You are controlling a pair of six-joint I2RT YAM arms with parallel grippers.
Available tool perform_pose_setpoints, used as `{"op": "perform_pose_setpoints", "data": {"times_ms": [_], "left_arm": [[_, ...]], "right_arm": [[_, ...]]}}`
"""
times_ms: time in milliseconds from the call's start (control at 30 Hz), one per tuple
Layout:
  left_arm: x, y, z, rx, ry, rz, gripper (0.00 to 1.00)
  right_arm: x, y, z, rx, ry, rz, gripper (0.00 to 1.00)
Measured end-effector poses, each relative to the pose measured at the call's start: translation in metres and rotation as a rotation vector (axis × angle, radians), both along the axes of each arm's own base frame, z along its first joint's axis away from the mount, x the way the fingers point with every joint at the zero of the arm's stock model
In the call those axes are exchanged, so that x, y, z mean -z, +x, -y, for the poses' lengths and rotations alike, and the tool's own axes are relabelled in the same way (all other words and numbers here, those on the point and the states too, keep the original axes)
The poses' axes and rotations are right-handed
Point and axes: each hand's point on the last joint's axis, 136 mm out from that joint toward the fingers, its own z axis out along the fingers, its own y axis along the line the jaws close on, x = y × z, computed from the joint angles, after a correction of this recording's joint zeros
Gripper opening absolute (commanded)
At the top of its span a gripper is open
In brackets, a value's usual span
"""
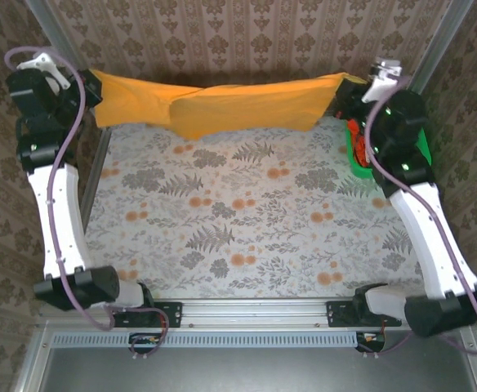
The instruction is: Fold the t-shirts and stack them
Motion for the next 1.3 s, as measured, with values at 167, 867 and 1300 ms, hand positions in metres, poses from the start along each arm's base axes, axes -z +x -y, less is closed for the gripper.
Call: {"op": "perform_pose_setpoints", "data": {"times_ms": [167, 867, 1300], "left_arm": [[-0.015, -0.046, 0.004, -0.010, 0.026, 0.051, 0.00], [0.011, -0.006, -0.006, -0.017, 0.061, -0.022, 0.00], [-0.020, 0.054, -0.016, -0.009, 0.069, 0.025, 0.00]], "right_arm": [[-0.042, -0.064, 0.010, 0.000, 0.015, 0.116, 0.00], [0.010, -0.010, 0.000, -0.006, -0.053, -0.091, 0.00], [-0.014, 0.041, -0.012, -0.013, -0.052, -0.077, 0.00]]}}
